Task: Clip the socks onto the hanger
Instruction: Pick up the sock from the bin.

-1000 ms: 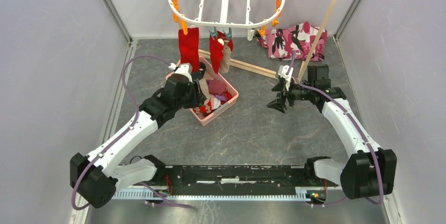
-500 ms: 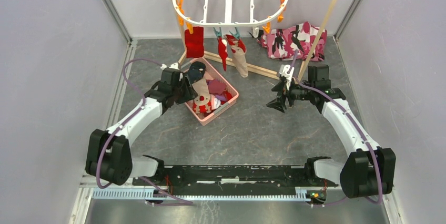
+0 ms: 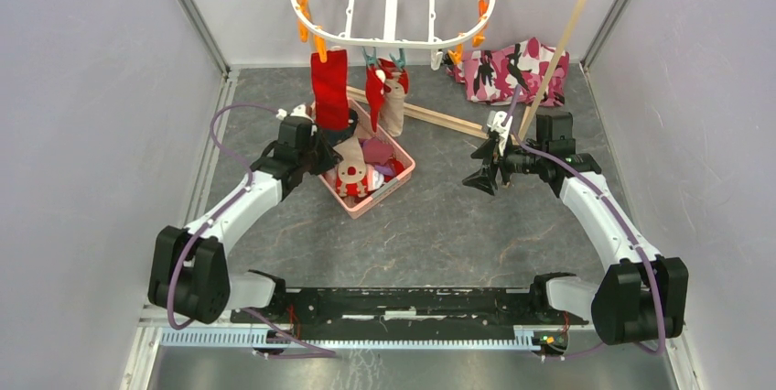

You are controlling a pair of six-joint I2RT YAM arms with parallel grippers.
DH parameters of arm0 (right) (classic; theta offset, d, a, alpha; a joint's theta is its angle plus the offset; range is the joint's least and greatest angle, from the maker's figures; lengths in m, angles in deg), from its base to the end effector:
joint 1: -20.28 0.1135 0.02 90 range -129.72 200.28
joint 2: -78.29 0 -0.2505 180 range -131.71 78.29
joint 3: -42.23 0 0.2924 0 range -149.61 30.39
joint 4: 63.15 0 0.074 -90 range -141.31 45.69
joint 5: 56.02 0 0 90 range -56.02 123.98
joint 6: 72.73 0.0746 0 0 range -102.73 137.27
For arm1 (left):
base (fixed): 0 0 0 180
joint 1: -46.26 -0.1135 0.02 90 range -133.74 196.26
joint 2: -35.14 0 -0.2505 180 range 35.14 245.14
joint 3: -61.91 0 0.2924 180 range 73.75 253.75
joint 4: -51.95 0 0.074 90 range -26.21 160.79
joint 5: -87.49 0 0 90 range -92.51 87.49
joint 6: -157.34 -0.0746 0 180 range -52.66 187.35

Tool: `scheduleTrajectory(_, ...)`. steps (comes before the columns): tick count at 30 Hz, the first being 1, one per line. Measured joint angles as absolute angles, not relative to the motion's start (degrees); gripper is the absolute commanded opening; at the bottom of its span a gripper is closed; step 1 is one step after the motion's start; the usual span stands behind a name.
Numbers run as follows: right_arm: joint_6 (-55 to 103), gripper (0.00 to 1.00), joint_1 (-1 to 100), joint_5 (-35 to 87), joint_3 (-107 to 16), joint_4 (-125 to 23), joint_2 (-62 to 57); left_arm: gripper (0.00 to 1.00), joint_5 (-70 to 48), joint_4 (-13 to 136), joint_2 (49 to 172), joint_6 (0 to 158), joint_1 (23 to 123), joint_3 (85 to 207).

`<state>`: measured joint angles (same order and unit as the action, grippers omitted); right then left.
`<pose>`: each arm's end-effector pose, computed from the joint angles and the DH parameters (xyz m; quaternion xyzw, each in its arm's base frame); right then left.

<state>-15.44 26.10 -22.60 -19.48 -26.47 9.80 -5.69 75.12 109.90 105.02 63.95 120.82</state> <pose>0.2942 0.0926 0.2329 -0.4436 0.7019 0.3426 0.4396 0.3330 -0.1105 0.1818 -0.1448 0.8907 -0.2220 0.3693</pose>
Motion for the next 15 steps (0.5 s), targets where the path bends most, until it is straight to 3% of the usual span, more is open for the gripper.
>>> scheduleTrajectory(6, -15.3, 0.80, 26.1, -22.9, -19.4, -26.6, 9.8, 0.02, -8.1, 75.7, 108.0, 104.9, 64.0, 121.6)
scheduleTrajectory(15, -17.8, 0.79, 26.0, -26.4, -20.9, -23.6, 9.5, 0.02, -22.3, 69.5, 96.7, 92.4, 64.0, 122.4)
